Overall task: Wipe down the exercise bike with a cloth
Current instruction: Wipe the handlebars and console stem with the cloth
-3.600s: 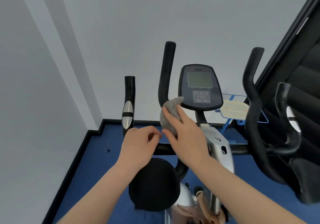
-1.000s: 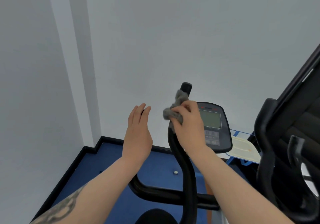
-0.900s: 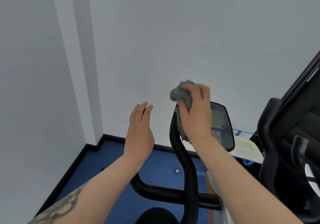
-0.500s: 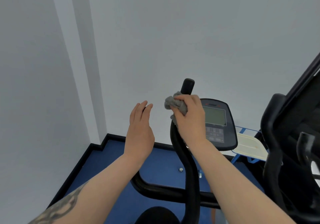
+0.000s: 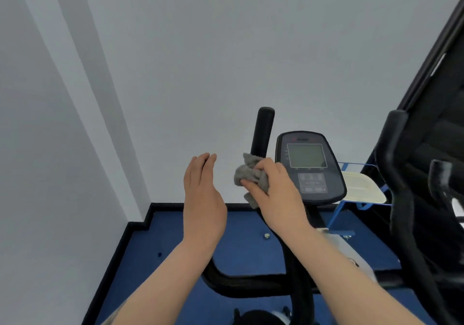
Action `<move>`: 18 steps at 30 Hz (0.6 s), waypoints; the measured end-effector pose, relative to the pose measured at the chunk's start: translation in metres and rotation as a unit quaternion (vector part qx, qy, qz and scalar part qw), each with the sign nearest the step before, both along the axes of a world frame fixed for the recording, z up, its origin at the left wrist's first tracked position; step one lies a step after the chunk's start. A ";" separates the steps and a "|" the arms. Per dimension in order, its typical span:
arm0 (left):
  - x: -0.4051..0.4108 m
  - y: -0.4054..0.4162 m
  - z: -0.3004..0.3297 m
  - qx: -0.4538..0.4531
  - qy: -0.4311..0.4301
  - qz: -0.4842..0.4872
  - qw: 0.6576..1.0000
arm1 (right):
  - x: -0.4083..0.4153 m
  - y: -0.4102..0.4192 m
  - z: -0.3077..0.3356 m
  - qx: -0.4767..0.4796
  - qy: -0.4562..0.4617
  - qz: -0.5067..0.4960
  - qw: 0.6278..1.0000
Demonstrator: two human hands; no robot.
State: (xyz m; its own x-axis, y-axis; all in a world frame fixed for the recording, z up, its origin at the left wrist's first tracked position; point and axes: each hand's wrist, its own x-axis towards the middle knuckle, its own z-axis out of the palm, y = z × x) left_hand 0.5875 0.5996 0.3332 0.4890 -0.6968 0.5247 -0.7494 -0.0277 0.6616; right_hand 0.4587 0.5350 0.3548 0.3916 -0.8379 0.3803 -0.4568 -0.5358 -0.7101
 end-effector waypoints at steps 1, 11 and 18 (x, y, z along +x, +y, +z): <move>0.002 0.000 -0.001 -0.007 0.004 -0.011 1.000 | -0.004 0.002 0.001 0.021 -0.012 0.006 1.000; 0.025 0.006 0.003 -0.007 0.063 -0.119 0.991 | 0.021 0.017 0.008 0.055 -0.021 -0.112 0.992; 0.076 -0.017 0.017 -0.023 0.041 -0.240 0.970 | 0.043 0.001 0.027 0.005 -0.056 -0.194 0.979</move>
State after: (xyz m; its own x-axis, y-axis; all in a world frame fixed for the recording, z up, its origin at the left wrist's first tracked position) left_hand 0.6634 0.5821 0.3498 0.1558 -0.8310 0.5340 -0.6134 0.3424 0.7117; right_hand 0.5018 0.5357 0.3819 -0.0014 -0.9194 0.3933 -0.5437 -0.3294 -0.7719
